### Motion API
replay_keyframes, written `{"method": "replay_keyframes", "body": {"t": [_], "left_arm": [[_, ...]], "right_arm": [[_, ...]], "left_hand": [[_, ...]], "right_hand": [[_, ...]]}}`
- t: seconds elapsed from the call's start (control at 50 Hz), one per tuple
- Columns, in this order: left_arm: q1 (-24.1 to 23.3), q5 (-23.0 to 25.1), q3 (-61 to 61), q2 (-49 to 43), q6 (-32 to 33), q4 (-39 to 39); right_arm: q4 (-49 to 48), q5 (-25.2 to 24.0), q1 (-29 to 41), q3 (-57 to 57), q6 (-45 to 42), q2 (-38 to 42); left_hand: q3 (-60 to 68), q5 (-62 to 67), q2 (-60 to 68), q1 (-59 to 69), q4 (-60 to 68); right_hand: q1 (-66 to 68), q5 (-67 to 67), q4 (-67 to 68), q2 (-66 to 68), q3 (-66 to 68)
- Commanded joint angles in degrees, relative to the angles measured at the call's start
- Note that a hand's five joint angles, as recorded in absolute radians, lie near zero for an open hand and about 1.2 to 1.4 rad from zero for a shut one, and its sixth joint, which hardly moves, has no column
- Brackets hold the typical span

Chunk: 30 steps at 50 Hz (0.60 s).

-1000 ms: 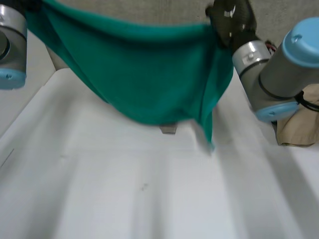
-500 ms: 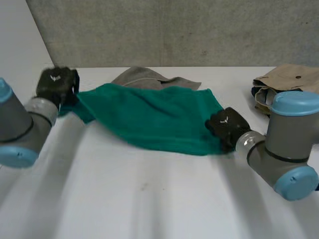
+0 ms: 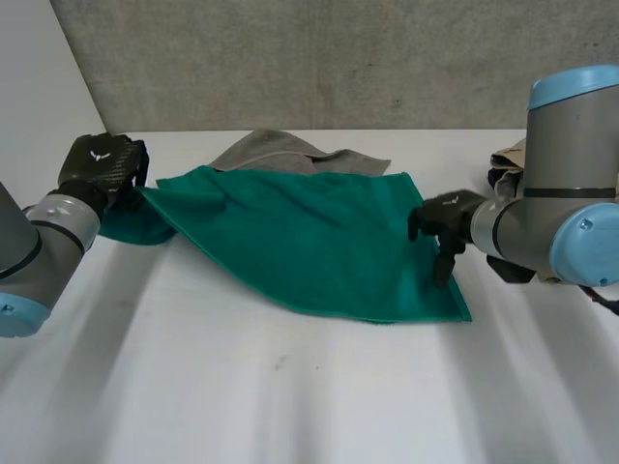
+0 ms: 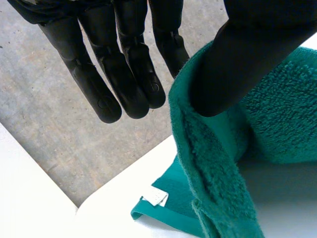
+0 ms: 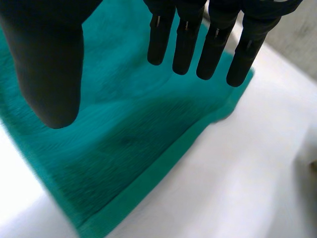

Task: Fold the laundry.

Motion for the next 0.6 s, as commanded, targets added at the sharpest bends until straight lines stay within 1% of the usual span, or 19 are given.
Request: {"method": "replay_keyframes", "body": {"t": [0.02,0.08,0.1,0.16,0.18,0.26,0.32,0.42,0.48,0.6], "left_arm": [[0.7,1.0,4.1,-1.1,0.1,-3.6],[0.8,1.0,6.4,-2.0,0.1,-6.7],[0.8,1.0,8.3,-2.7,0.0,-9.1],[0.7,0.6,11.0,-4.1,0.1,-12.5],[0.6,0.3,12.7,-5.0,0.2,-14.9],[0.1,-1.0,17.1,-7.5,0.0,-19.1],[-0.3,-1.9,19.4,-9.2,-0.1,-21.0],[-1.2,-5.3,24.6,-12.6,-0.1,-23.6],[-1.6,-7.4,27.5,-14.1,-0.1,-25.1],[-2.1,-9.6,31.5,-16.3,-0.2,-28.1]], "right_arm": [[-8.9,-0.4,-1.2,12.3,4.2,-4.3],[-13.0,-0.7,-1.2,18.7,4.1,-7.5],[-15.6,-0.9,-1.2,22.8,4.0,-9.6],[-19.7,-1.0,-1.0,28.4,3.9,-11.9],[-22.3,-1.0,-0.9,31.7,3.7,-13.2],[-28.1,-1.0,-0.5,37.9,2.5,-15.2],[-30.8,-0.8,-0.2,40.4,1.7,-15.3],[-36.1,-0.6,0.3,43.7,-0.7,-14.5],[-38.6,-0.4,0.6,44.5,-1.3,-13.7],[-43.0,0.0,0.5,44.3,-1.7,-12.3]], "left_hand": [[11.6,13.2,11.3,12.8,11.3],[11.6,13.2,11.3,12.8,11.3],[11.6,13.2,11.3,12.8,11.3],[11.6,13.2,11.3,12.8,11.3],[11.6,13.2,11.3,12.8,11.3],[11.6,13.2,11.3,12.8,11.3],[11.6,13.2,11.3,12.8,11.3],[11.6,13.2,11.3,12.8,11.3],[11.6,13.2,11.3,12.8,11.3],[11.6,13.2,11.3,12.8,11.3]], "right_hand": [[2.6,4.5,3.1,3.2,2.4],[2.6,4.5,3.1,3.2,2.4],[3.2,5.2,3.7,3.8,3.1],[4.1,6.0,4.6,4.7,4.0],[5.6,7.5,6.1,6.2,5.5],[8.8,10.7,9.3,9.4,8.7],[9.6,11.6,10.1,10.2,9.5],[10.8,12.7,11.3,11.4,10.7],[12.1,14.1,12.6,12.7,12.0],[15.8,17.8,16.4,16.4,15.7]]}}
